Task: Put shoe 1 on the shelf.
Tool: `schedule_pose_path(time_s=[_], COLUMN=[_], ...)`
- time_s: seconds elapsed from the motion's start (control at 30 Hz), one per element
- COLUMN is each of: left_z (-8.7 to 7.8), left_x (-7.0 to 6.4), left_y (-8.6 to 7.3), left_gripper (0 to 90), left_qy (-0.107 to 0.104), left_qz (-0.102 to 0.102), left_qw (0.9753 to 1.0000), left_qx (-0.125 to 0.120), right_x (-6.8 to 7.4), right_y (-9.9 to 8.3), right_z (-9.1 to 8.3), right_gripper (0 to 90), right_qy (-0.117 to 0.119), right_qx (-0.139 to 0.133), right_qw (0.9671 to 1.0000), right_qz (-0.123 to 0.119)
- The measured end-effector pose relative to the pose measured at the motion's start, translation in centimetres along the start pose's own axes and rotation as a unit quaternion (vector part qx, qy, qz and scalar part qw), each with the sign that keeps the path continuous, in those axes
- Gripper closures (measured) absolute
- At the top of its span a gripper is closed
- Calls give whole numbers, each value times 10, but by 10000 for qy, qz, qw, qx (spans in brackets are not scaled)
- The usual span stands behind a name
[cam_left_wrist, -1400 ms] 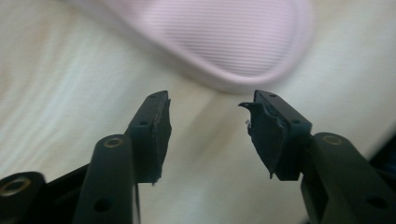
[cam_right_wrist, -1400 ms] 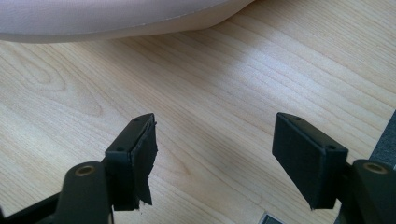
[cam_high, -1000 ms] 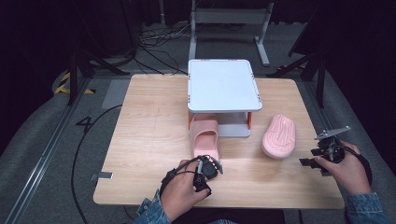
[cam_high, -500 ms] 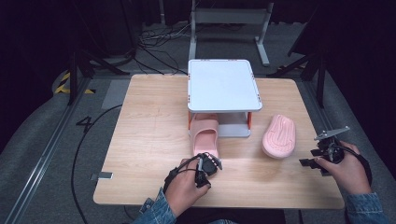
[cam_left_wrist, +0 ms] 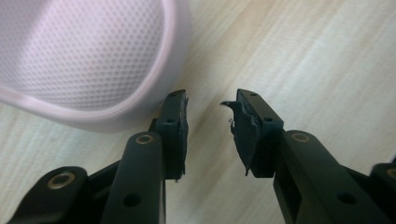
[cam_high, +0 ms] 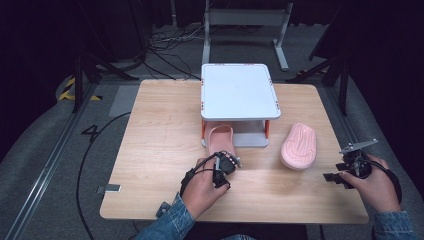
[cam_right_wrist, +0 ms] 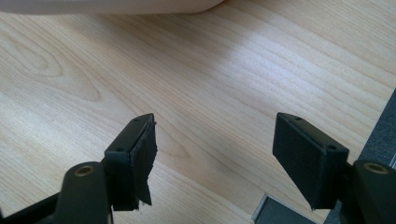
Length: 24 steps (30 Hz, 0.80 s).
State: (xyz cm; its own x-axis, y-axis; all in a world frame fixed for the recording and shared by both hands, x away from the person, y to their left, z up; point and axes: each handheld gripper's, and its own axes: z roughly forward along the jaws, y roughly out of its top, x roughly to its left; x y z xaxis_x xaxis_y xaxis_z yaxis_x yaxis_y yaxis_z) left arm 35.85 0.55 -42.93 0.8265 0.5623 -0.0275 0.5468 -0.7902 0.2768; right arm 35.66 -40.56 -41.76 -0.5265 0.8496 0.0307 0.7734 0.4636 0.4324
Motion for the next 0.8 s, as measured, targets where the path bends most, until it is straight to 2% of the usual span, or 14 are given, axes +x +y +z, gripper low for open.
schedule_pose_path(time_s=[0.33, 0.47, 0.53, 0.8], left_z=[5, 7, 8, 11], left_x=[23, 35, 43, 58], left_y=[15, 21, 25, 35], left_gripper=[655, 649, 650, 648], left_qy=[140, 246, 293, 423], left_qz=[-134, -214, -263, -338], left_qw=[9998, 9995, 9992, 9982], left_qx=[-19, -24, -93, -254], right_x=[-1, 3, 6, 7], right_y=[-7, -7, -5, -6], right_z=[-3, -4, -5, -6], right_gripper=[312, 311, 311, 311], right_qy=[-58, -83, -95, -123], right_qx=[11, 38, 5, 13], right_qw=[9999, 10000, 9999, 9999], right_qz=[94, 40, -34, -42])
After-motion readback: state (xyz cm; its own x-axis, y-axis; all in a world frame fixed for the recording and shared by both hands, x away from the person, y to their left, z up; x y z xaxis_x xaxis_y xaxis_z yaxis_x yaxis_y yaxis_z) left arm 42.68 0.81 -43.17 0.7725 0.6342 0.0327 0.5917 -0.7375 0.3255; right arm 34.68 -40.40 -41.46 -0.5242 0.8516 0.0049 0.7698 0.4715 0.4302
